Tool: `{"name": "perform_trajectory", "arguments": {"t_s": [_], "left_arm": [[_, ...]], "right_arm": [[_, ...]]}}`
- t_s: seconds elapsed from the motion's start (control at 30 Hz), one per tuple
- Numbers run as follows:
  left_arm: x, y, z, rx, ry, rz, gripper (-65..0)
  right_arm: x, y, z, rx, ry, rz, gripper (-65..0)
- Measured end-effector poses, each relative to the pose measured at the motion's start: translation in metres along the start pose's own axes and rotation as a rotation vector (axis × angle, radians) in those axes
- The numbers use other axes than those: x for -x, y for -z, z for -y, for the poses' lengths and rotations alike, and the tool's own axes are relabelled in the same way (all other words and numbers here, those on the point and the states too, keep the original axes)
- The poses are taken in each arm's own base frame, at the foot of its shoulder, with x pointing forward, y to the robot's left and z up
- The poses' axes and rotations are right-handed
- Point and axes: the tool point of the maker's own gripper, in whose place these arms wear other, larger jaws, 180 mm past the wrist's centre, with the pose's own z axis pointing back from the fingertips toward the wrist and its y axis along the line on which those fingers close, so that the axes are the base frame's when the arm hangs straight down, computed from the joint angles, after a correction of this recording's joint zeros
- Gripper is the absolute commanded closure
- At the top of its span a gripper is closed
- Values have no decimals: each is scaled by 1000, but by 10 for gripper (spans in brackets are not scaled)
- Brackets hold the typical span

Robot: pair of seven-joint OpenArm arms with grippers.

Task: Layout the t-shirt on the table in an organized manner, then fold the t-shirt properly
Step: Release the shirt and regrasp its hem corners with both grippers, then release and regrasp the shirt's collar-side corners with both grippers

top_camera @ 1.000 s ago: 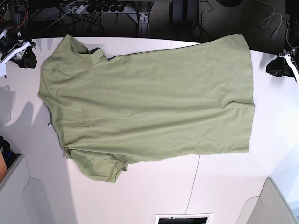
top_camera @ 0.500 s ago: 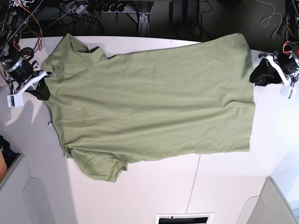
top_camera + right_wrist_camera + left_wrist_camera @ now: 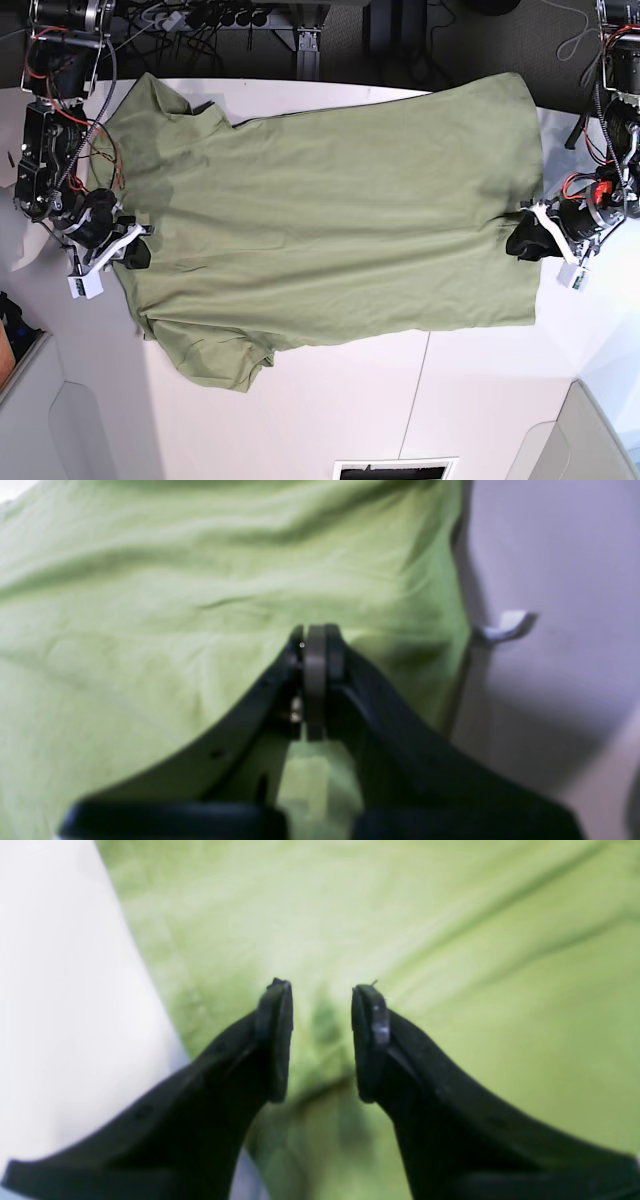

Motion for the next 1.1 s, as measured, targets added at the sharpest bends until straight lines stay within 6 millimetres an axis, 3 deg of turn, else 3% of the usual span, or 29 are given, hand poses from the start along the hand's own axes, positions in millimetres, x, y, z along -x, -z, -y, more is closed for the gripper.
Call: {"name": "perform_trajectory", "arguments": {"t_s": [0.07, 0.17, 0.23, 0.4, 0.57, 0.73, 0.93, 1.0, 1.1], "left_arm": [[11, 17, -2, -11, 27, -51, -228], [8, 33, -5, -19, 10, -24, -228], [4, 43, -11, -53, 20, -37, -228], [-9, 75, 6, -49, 72, -54, -228], [-30, 95, 11, -84, 106, -58, -228], [-35, 89, 4, -80, 121, -78, -229], [-41, 52, 16, 92, 131, -105, -229], [-50, 36, 12, 110, 110, -89, -229], [-53, 6, -4, 104, 101, -84, -229]], "right_arm": [[4, 1, 2, 8, -2, -13, 0], [13, 1, 4, 16, -7, -37, 0], [15, 1, 4, 18, -9, -42, 0], [21, 0, 3, 12, 0, -46, 0], [23, -1, 3, 9, 8, -43, 0], [12, -11, 10, 35, 17, -6, 0], [-20, -43, 18, 54, 34, 76, 0], [-15, -59, 21, 56, 35, 92, 0], [12, -84, 33, 101, 47, 59, 0]]}}
